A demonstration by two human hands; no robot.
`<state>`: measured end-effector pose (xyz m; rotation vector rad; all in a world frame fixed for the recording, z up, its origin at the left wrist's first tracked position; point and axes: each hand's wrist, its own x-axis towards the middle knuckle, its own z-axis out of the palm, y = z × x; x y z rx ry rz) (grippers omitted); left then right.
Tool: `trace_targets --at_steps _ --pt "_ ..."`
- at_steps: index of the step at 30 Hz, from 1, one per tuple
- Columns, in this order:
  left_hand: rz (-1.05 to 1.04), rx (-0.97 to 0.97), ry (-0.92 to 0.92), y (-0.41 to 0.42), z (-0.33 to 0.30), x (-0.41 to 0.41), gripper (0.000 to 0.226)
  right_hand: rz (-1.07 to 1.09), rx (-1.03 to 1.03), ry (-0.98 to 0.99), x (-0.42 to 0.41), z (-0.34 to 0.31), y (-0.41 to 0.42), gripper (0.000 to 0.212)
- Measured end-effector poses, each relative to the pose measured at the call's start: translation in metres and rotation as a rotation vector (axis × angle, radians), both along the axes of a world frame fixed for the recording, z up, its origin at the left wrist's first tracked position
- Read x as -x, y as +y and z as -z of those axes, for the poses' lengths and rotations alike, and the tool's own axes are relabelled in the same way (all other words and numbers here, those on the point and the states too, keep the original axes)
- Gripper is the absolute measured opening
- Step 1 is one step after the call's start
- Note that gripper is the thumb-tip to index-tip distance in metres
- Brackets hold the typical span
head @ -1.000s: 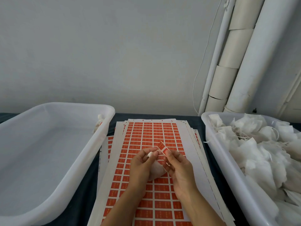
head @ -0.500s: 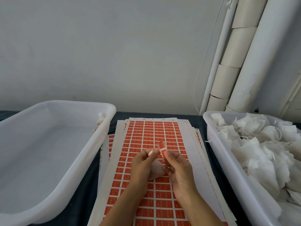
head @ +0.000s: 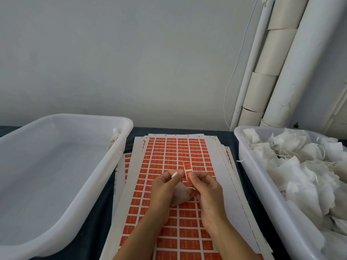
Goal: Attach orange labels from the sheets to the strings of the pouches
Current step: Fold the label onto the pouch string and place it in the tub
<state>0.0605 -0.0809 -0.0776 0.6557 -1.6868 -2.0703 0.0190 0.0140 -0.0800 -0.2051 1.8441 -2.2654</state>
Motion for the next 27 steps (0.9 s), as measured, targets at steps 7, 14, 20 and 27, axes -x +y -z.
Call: trace_targets --at_steps 7,14,20,27 --pt "0.009 -0.042 -0.019 -0.0008 -0.0018 0.0004 0.017 -0.017 -0.015 0.001 -0.0006 0.0012 -0.0014 0.016" --pt "0.045 -0.109 -0.005 -0.0025 -0.0014 0.0003 0.018 -0.013 -0.009 -0.023 0.0013 0.0026 -0.0021 0.016" --pt "0.067 -0.136 0.027 -0.0044 -0.0008 0.0002 0.019 0.006 -0.012 -0.017 0.0029 0.0029 -0.0022 0.012" --pt "0.022 0.046 0.046 -0.0006 -0.0004 -0.0011 0.013 0.046 -0.100 0.089 0.0021 0.0025 -0.0024 0.006"
